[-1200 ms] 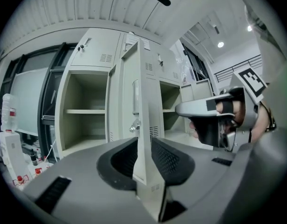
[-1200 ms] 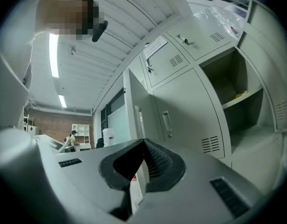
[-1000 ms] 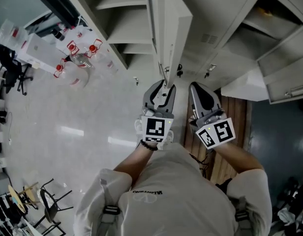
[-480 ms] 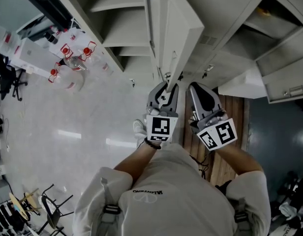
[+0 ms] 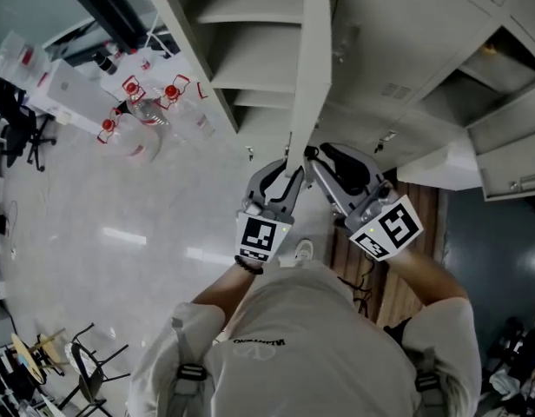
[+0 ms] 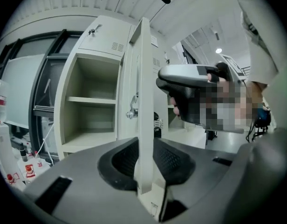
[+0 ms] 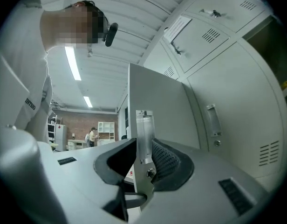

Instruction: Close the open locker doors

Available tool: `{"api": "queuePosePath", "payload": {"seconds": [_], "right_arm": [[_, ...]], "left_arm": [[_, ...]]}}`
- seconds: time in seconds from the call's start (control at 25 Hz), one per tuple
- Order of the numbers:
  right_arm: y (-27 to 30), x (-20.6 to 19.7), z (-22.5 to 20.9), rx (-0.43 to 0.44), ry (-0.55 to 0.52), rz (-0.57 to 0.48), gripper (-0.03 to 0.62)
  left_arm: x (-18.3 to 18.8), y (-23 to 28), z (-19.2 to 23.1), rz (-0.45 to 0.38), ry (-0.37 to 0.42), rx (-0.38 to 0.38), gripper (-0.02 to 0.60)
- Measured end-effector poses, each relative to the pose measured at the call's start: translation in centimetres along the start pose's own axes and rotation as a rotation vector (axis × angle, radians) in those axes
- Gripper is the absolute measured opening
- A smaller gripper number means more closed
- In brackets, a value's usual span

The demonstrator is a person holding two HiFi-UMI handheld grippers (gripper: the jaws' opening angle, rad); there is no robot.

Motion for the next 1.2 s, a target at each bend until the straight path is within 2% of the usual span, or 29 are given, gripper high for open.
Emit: {"api": "queuePosePath", "payload": {"seconds": [0.2,0.44,0.56,1.0,1.12,1.2], "right_arm": [[5.2,-0.8,2.3,0.089,-0.010,0.035,0.167],[10.9,-1.3,4.0,0.113,-0.037,0.038,0.175],[13.0,-1.6,4.1,0.095,-0.044,0.033,0.124],[19.7,-2.8,3.0,0.084,-0.088,0.043,0.100],[21.4,-2.9,2.1,0.058,-0.082,0.038,0.055],[22.5,-3.0,1.6,0.042,-0.084,0.037,0.054]], "left_arm": [[-0.2,-2.2,4.5,-0.002,0.002,0.002,0.091],[-0.4,-3.2,8.7,-0.014,0.002,-0.027,0.091],[-0.5,-3.6,11.0,-0.022,-0.007,-0.033,0.090],[-1.0,-3.0,18.3,-0.048,-0.017,-0.013,0.089],[-1.0,-3.1,20.3,-0.056,-0.027,0.016,0.091],[-1.0,-3.4,21.4,-0.068,-0.035,0.039,0.089]]}}
Point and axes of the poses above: the fingertips, and each gripper's own axes: y forward along the fingers, z to its left, x out of its top, the point moved 3 cm from there along -y, backward along the fingers, and after that the axes turned 3 degrees about -z, right-handed, at the moved point
